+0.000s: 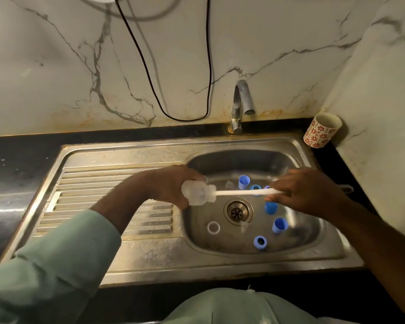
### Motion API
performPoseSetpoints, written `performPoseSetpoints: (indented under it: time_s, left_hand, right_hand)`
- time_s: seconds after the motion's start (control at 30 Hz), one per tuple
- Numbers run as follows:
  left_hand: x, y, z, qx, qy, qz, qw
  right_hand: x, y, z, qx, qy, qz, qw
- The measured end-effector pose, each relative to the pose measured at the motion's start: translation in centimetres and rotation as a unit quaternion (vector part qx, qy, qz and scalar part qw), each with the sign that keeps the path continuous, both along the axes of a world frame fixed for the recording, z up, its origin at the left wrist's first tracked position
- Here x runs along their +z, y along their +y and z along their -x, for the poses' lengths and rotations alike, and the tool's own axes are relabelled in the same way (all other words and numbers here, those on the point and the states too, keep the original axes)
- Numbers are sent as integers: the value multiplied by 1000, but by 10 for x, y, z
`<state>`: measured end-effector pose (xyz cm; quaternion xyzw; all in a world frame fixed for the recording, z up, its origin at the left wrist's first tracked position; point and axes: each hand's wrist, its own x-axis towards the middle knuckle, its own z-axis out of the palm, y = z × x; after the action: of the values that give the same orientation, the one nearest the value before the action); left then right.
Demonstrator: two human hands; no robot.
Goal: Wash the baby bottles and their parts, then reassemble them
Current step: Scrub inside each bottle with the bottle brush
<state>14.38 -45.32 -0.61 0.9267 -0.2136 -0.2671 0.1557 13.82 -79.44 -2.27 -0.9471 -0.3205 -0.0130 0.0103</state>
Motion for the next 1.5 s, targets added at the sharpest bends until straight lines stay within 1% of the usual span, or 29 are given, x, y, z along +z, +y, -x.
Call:
performPoseSetpoints:
  time_s: [0.07,0.13,0.17,0.23,0.3,0.33,0.37,0.47,0.5,0.57,0.63,0.8,0.9,1.0,1.13,1.23,1.37,1.43,1.5]
  left_hand:
    - [-3,12,0,36,-40,-15,998]
    - [-10,19,2,75,-95,-43,992]
    - [-14,19,4,95,-121,-40,987]
    - [-23,13,7,134,-159,-12,978]
    - [-32,1,8,191,-180,26,965]
    - [-35,-6,8,220,-188,40,956]
    - [-38,-13,8,249,-197,52,947]
    - [-43,-29,3,321,-219,64,919]
    - [-44,-33,2,326,-226,61,916]
    - [-46,-45,2,314,-245,46,916]
    - [-46,-56,3,313,-259,44,912]
    - [-46,-55,6,364,-261,54,893]
    - [-51,-69,11,363,-265,75,890]
    - [-54,-67,9,393,-255,83,880]
    - [-57,-73,9,352,-264,82,894]
    - [-59,-73,7,370,-263,79,888]
    - [-62,-78,10,340,-280,77,894]
    - [-63,-77,11,360,-279,81,887]
    - [-65,-78,12,356,-275,70,890]
  right_hand:
    - [-1,-26,3,-105,55,-61,991]
    - [0,-43,8,-233,117,-160,952]
    - [0,-46,12,-267,142,-206,931]
    - [1,-37,23,-292,201,-271,895]
    - [1,-18,36,-275,261,-324,867]
    - [3,-7,45,-254,278,-339,862]
    - [3,4,54,-225,280,-341,869]
    - [3,25,73,-154,197,-257,933]
    - [4,31,76,-139,171,-234,947]
    - [8,42,76,-114,150,-199,962]
    - [14,52,72,-129,143,-172,966]
    - [21,55,80,-170,149,-114,967]
    - [25,61,76,-186,143,-72,970]
    - [23,64,77,-189,146,-57,969]
    - [23,60,74,-185,164,-52,968]
    - [25,65,72,-170,180,-33,968]
    - [32,63,64,-167,197,1,966]
    - [36,65,64,-166,205,15,965]
    - [38,66,64,-157,202,29,966]
